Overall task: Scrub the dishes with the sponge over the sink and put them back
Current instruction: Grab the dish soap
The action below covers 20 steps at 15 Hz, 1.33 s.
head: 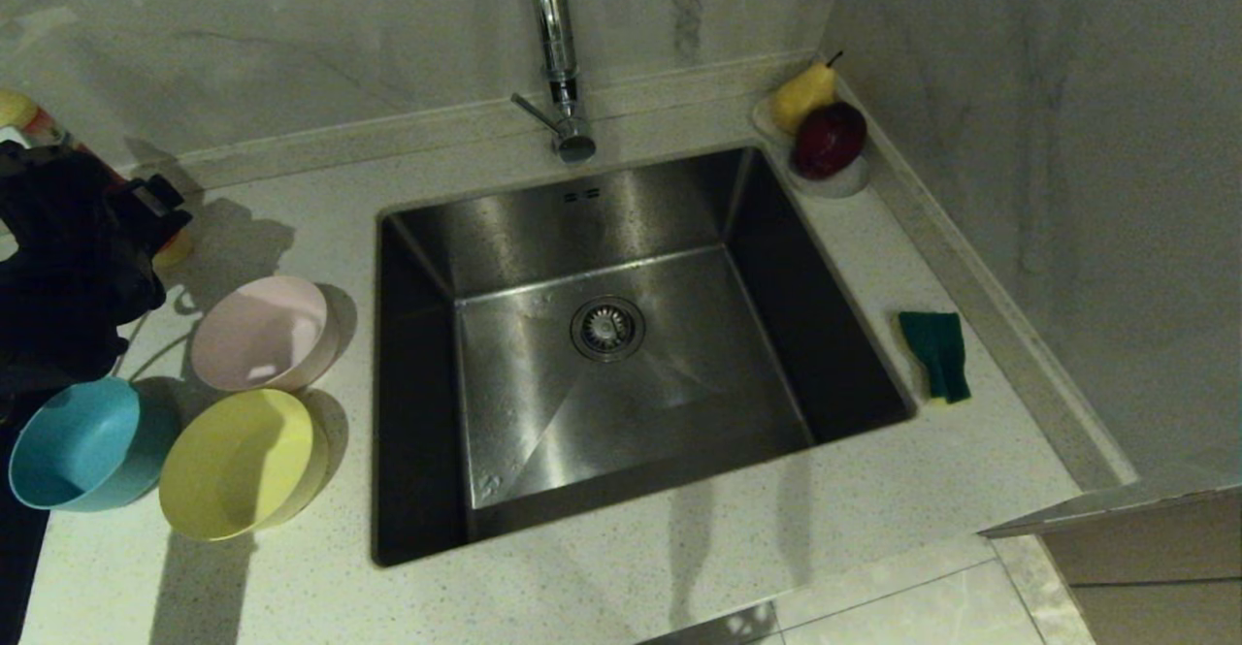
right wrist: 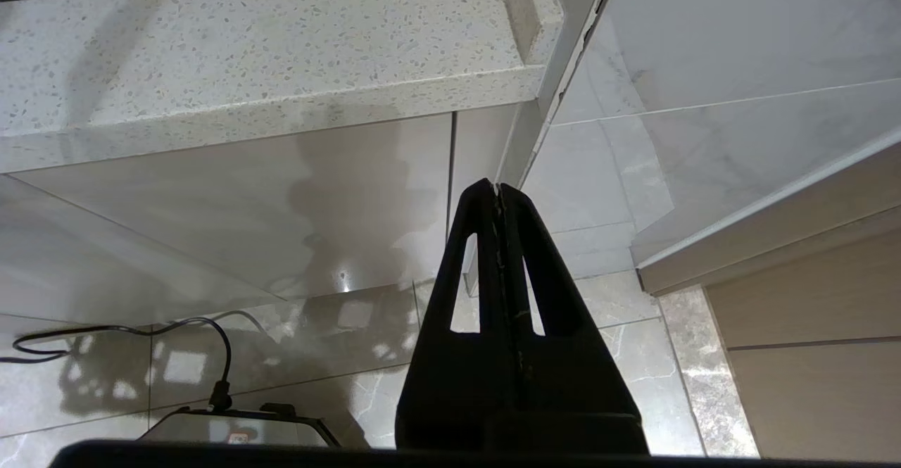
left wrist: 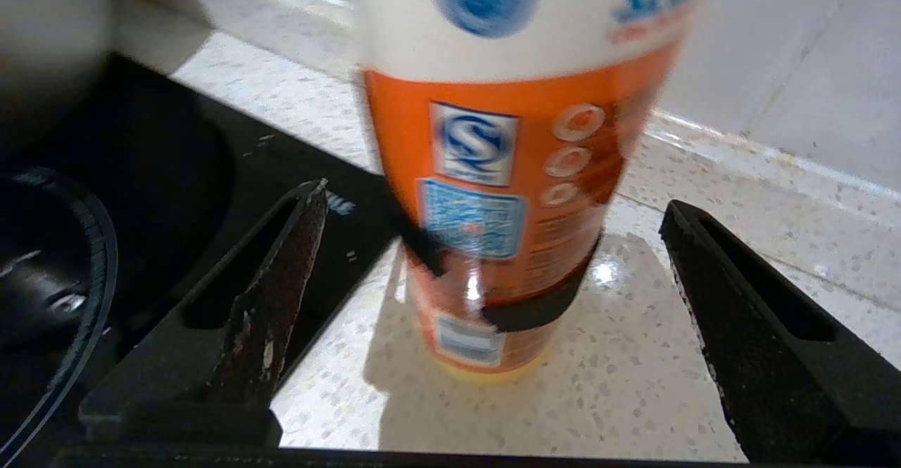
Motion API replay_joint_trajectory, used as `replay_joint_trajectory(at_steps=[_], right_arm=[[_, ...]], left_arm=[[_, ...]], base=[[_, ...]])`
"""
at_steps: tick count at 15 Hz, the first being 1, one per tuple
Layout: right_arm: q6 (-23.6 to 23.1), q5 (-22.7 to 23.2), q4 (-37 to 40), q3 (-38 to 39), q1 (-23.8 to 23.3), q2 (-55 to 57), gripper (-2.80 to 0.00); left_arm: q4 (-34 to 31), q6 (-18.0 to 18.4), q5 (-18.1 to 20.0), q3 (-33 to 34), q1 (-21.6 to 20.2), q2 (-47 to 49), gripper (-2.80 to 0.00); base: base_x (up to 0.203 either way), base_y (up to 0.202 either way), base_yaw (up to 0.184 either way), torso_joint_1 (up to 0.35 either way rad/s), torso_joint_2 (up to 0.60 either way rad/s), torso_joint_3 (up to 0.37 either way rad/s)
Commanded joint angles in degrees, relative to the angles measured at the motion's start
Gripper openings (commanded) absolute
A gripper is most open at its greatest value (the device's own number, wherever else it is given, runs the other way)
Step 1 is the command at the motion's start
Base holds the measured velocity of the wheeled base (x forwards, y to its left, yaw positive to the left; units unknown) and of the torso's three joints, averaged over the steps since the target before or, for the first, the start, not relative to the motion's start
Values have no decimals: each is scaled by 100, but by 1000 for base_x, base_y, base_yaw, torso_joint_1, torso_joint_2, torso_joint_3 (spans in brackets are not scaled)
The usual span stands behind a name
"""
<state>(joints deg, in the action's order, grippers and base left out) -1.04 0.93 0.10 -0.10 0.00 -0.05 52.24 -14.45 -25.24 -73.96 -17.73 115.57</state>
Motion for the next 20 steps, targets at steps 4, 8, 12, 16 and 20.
replay_joint_trajectory(at_steps=[4, 8, 12, 16, 20], right_arm=[[-2, 4, -1, 1, 0, 5, -280], [-2, 4, -1, 1, 0, 5, -280], [-2, 4, 7, 1, 0, 5, -280], [-2, 4, -1, 1, 0, 5, -280], [-2, 4, -1, 1, 0, 5, -280]], left_arm=[[85, 267, 178, -303, 6, 325, 0], [85, 348, 203, -637, 1, 539, 0], [93, 574, 231, -958, 9, 768, 0], [194, 636, 263, -1087, 7, 988, 0], [445, 785, 283, -1331, 15, 1188, 0]], base=[[0, 0, 0, 0, 0, 0], [0, 0, 0, 0, 0, 0], [0, 0, 0, 0, 0, 0], [0, 0, 0, 0, 0, 0], [0, 0, 0, 0, 0, 0]])
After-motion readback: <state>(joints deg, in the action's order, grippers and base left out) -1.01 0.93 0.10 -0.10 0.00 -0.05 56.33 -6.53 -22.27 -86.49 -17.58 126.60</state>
